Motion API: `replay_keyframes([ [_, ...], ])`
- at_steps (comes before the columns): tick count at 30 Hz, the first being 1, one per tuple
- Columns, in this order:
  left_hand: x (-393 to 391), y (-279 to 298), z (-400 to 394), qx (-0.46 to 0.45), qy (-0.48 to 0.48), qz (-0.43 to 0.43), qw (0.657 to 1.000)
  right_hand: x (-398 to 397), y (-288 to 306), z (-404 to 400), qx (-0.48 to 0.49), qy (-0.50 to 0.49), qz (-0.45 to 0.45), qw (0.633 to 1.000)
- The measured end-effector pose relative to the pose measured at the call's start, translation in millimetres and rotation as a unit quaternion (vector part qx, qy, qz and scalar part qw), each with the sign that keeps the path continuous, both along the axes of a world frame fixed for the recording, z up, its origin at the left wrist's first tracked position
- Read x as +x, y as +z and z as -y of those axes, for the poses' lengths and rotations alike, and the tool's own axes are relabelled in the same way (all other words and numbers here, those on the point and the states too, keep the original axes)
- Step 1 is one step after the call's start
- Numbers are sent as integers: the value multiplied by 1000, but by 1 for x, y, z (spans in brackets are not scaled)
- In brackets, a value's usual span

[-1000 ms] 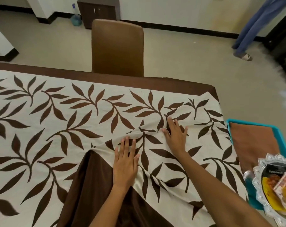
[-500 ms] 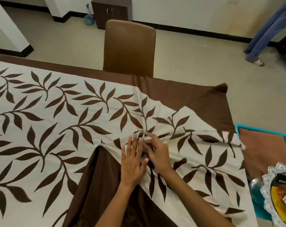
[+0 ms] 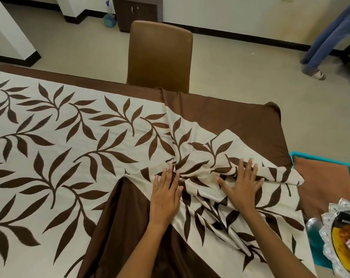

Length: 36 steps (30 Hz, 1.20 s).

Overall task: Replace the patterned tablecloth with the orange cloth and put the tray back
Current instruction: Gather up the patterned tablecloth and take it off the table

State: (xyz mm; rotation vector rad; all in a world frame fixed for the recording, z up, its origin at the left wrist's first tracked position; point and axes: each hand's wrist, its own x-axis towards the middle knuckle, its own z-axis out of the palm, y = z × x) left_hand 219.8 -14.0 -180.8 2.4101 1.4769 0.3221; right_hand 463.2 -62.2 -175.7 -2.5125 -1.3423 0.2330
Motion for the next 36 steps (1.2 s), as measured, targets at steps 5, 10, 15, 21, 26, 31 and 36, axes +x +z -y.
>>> replay_keyframes([
  [5,0,-4,1,1,4,-1,1000,5,-1,-34,0,50,-12,999],
  [10,1,4,1,19,20,32,999,-30,5,-58,157,29,-181,970],
  [15,-3,14,1,37,96,148,984,-106,30,-74,170,136,-298,929],
  [21,-5,15,-3,22,113,141,983,-118,29,-16,145,267,-198,932],
  [26,-4,6,-5,7,100,101,990,-94,17,77,74,232,-86,966],
  [31,-4,5,-4,5,96,71,993,-92,-3,114,11,252,-14,968],
  [36,-7,8,1,3,95,64,993,-96,-1,100,133,211,-55,967],
])
